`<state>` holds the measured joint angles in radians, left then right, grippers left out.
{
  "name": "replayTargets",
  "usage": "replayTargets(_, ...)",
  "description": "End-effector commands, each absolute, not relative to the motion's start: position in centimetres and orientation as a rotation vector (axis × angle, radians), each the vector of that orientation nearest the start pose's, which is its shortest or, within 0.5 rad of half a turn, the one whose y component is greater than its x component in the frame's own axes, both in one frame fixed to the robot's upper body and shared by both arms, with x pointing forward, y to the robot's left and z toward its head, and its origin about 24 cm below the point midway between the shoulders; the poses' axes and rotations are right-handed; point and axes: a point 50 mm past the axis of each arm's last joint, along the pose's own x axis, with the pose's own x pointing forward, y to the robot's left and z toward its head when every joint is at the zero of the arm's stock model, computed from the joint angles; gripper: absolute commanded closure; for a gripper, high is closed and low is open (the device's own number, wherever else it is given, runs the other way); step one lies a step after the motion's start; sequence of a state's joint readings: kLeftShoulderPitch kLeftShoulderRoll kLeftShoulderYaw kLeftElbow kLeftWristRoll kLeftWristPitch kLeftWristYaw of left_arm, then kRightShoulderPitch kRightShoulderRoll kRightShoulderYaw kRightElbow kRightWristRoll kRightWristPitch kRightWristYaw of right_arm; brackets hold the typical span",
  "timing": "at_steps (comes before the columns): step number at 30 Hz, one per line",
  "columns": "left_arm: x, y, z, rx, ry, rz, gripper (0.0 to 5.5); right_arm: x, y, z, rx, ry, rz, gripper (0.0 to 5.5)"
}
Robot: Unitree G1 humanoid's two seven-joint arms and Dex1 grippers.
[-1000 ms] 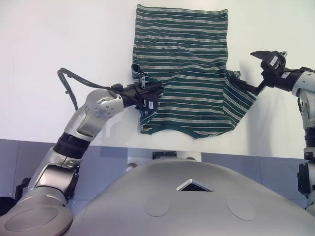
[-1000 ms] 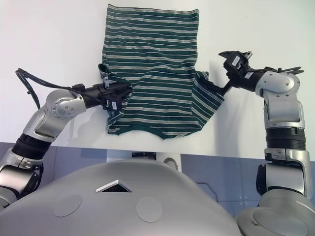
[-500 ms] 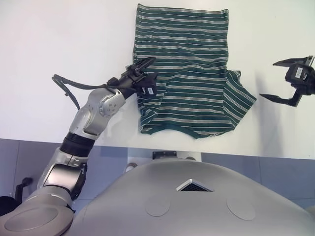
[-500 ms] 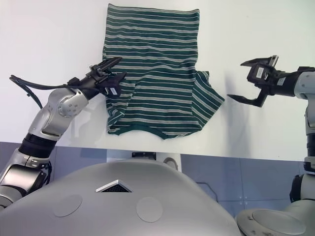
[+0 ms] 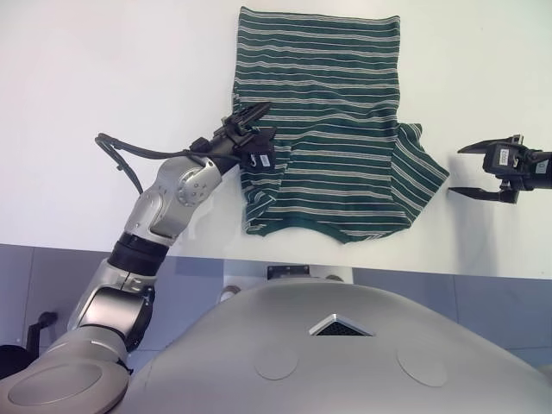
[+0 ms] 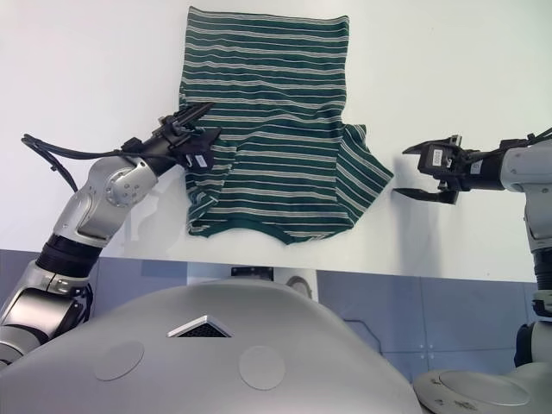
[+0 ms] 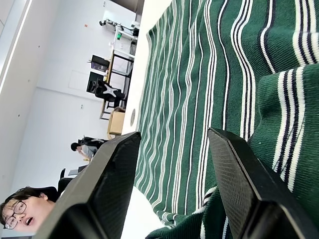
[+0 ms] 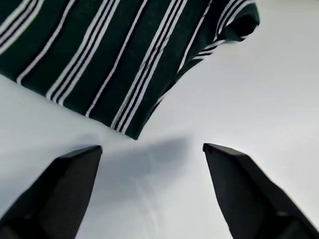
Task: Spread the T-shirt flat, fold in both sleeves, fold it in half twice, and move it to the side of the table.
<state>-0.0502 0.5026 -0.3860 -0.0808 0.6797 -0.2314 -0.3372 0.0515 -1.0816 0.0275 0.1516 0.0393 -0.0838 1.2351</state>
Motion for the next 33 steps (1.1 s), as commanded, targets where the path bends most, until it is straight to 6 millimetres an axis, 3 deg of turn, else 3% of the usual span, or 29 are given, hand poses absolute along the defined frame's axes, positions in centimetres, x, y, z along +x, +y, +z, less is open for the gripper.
replayTargets(1, 23.2, 12.3, 4.4, 1.195, -0.181, -0.815, 3.01, 20.3, -30.7, 7.4, -0.795, 0.742, 1.132, 2.46)
replayTargets(10, 23.5, 12.5, 4.4, 1.2, -0.179, -0.811, 3.01, 19.7, -30.4, 6.8, -0.778, 0.768, 1.175, 4.24)
replayTargets(16, 23.7, 12.2, 4.5, 1.191, -0.19, -0.81, 3.01, 20.1, -30.1, 7.7, -0.77, 0.729, 1.19, 5.48)
replayTargets(28, 24.5, 11.8, 5.1, 1.164, -0.22, -0.788, 3.01, 21.4, -28.4, 11.6, -0.783, 0.585, 1.252, 5.48)
replayTargets(33, 24.6, 11.8, 5.0, 1.167, -0.221, -0.791, 3.01, 21.7, -25.8, 13.0, -0.835, 0.482, 1.335, 5.48)
